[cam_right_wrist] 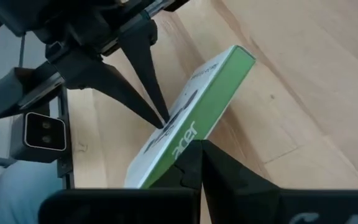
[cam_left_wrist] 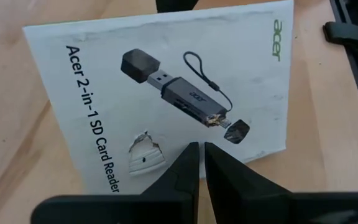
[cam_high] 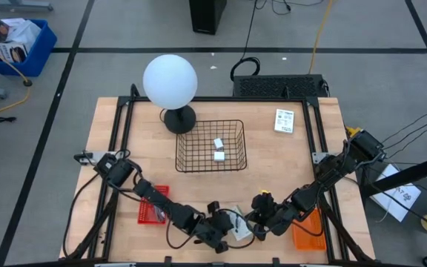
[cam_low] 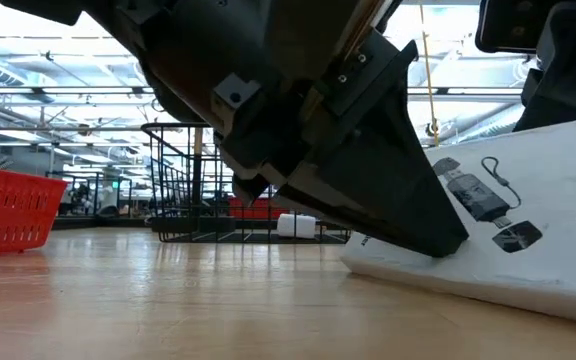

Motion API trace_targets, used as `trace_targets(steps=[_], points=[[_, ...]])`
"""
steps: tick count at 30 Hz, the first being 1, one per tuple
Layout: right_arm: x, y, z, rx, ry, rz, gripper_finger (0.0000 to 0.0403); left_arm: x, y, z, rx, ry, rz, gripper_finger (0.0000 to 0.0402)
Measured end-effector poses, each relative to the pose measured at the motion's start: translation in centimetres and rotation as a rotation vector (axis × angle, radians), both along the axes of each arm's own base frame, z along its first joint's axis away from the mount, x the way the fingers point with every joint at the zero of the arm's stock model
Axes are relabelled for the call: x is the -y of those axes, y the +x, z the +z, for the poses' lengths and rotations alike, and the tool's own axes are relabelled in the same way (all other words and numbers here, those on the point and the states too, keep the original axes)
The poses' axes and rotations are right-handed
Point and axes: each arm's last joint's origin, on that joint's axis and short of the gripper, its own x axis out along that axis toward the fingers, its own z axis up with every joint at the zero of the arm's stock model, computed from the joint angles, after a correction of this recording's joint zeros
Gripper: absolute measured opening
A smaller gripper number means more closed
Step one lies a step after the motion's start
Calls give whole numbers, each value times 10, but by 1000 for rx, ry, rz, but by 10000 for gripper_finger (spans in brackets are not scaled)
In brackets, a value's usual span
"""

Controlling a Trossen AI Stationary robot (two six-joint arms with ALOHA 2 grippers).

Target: Pick and place items into bin

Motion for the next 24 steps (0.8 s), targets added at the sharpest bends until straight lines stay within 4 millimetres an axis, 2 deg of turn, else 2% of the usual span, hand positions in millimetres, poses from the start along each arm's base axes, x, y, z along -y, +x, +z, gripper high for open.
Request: trace_targets(steps=[17, 24], points=[[-4, 3, 4, 35, 52, 35, 0, 1, 1, 0, 32, 3, 1, 35], [-5, 5, -13, -21, 35, 26, 0, -4, 5, -2, 43, 14, 20, 35]])
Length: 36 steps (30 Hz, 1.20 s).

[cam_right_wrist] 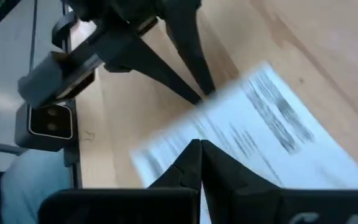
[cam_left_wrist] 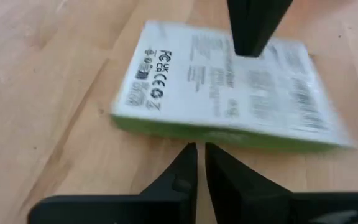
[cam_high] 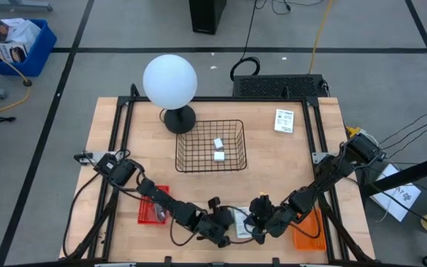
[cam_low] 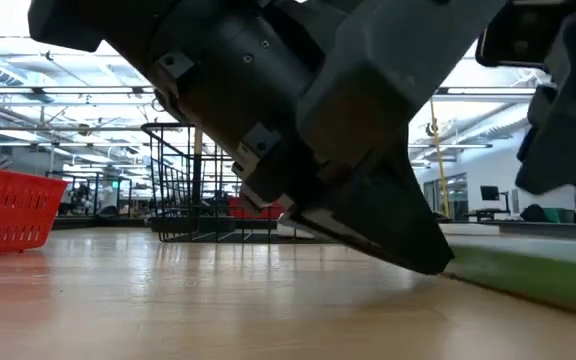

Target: Pick and place items into bin

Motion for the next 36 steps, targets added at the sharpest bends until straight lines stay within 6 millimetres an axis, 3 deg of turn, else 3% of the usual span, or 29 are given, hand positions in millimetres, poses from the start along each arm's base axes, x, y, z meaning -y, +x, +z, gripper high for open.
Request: trace_targets(steps=[8, 12, 18, 24, 31, 36], points=[[3, 5, -13, -38, -3, -3, 0, -10, 10, 5, 45, -28, -3, 35], [4, 1, -1, -33, 8, -4, 0, -8, 10, 6, 52, -17, -5, 35], [10, -17, 6, -122, -29, -83, 0, -6, 12, 11, 93, -12, -33, 35], [12, -33, -3, -271, -15, -180, 0, -8, 13, 10, 74, -54, -65, 35], [6, -27, -17, -311, 37, -161, 0, -18, 16, 9, 43, -82, -36, 35], [4, -20, -20, -236, 10, -126, 0, -19, 14, 8, 4, -114, -18, 35]])
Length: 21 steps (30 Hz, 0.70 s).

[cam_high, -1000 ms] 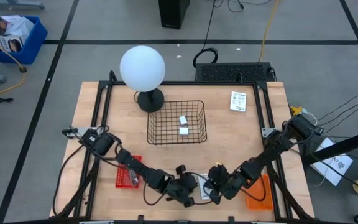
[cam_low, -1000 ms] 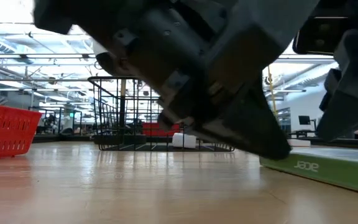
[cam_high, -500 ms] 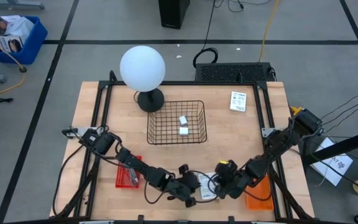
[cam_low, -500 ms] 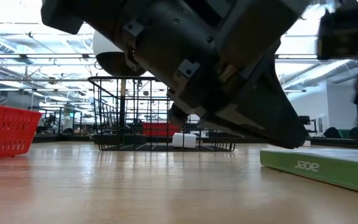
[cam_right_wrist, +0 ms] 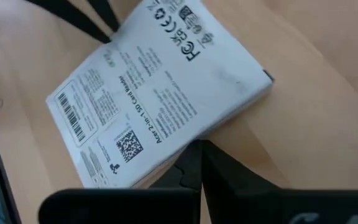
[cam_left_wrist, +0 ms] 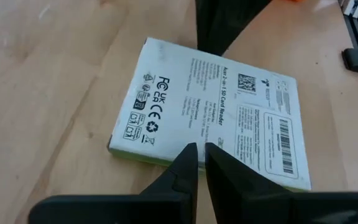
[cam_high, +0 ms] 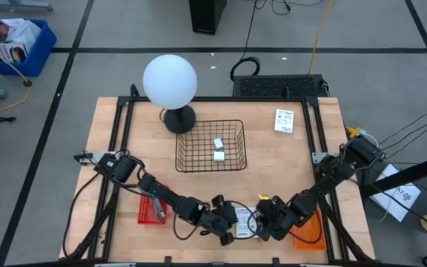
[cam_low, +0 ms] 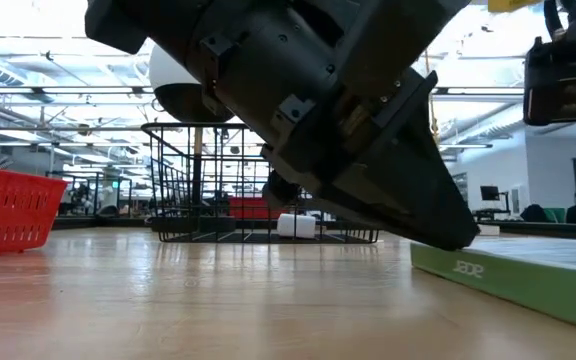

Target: Pick and place items into bin

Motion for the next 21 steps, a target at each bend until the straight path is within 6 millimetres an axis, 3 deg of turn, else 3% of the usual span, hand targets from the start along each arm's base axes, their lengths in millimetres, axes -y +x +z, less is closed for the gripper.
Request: trace_targets(steps=[7, 11, 21], points=[[-3, 7, 6, 126, -56, 42, 0, 4, -4, -1, -20, -32, 28, 35], [-4, 9, 8, 166, -68, 63, 0, 12, -8, -1, 2, 35, 29, 35], [-6, 11, 10, 198, -74, 85, 0, 17, -10, -1, 19, 43, 35, 35]])
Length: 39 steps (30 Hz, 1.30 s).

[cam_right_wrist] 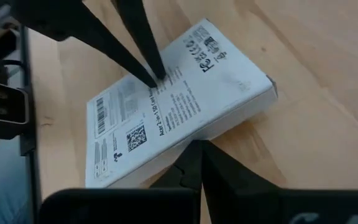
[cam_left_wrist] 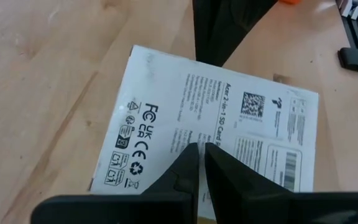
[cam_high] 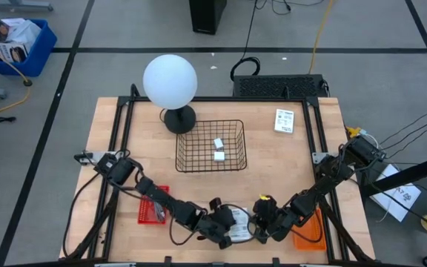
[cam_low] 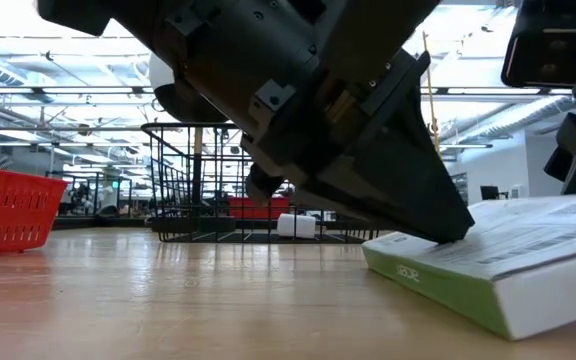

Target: Pick and place items into bin

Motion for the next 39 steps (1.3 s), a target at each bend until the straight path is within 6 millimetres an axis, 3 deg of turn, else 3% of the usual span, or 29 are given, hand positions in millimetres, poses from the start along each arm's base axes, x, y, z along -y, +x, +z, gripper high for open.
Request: trace_targets(steps=[39], points=[[-9, 13, 19, 219, 3, 76, 0, 22, -14, 12, 69, 63, 35, 35]])
